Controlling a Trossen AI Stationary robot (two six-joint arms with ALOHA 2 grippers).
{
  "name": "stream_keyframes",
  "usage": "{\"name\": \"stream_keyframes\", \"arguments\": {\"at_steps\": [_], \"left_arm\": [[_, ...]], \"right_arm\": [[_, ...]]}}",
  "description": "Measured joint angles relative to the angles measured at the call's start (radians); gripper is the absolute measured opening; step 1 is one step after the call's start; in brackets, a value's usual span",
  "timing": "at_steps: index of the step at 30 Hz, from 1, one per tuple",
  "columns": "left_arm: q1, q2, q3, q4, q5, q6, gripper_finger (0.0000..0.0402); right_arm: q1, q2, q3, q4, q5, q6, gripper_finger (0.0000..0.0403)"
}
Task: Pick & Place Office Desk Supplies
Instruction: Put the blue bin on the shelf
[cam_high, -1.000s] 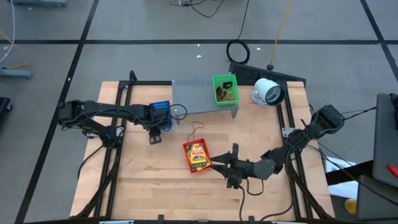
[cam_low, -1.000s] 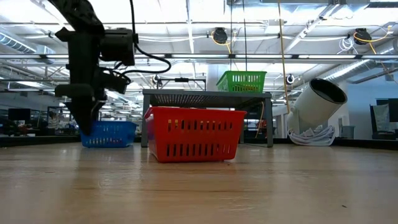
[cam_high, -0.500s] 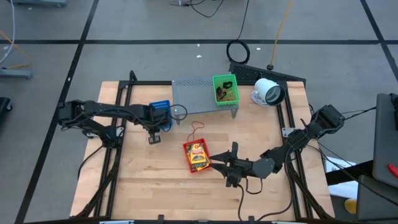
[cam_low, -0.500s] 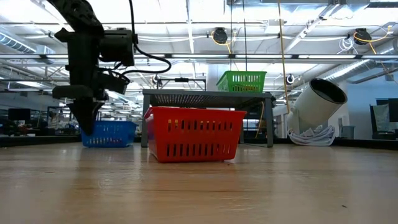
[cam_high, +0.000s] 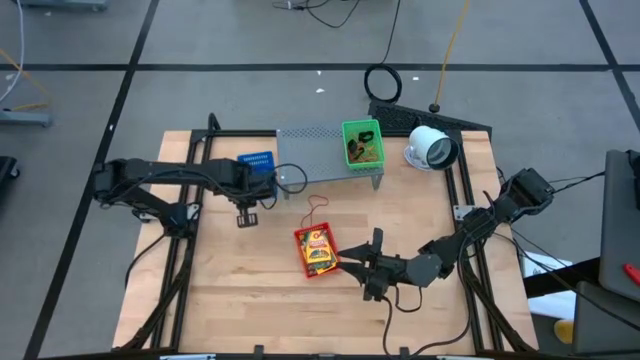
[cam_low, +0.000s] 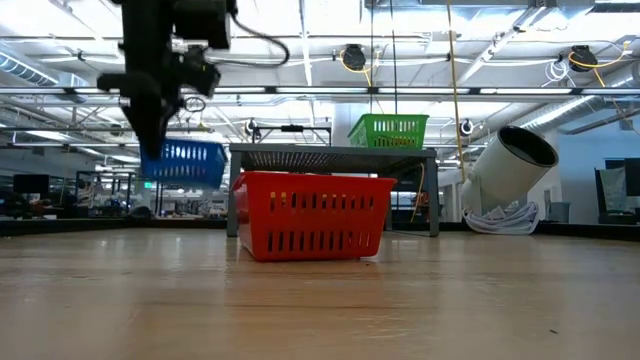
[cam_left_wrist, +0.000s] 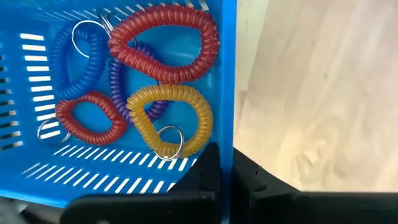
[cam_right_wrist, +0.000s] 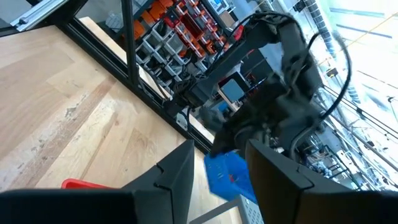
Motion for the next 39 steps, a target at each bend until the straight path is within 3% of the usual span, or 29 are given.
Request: {"name": "stream_keyframes", "arguments": {"at_steps": [8, 16, 26, 39], "left_arm": [[-0.092, 0.0, 0.273, -0.264, -0.057, -0.093, 0.0001], [-0.121, 0.0, 0.482, -0.294, -0.086, -0.079, 0.0001], [-0.043, 0.021, 0.506, -0.232, -0.037, 0.005, 0.0001], [0.095, 0.159, 0.505, -0.176, 0.032, 0.118, 0.0001]], "right_arm": [[0.0, 0.0, 0.0, 0.0, 0.0, 0.0, 0.0134], [0.001, 0.0, 0.0, 0.0, 0.0, 0.005, 0.0133], [0.002, 0.001, 0.0, 0.039, 0.0, 0.002, 0.013], [0.002, 0.001, 0.0, 0.03, 0.0, -0.008, 0.013]]}}
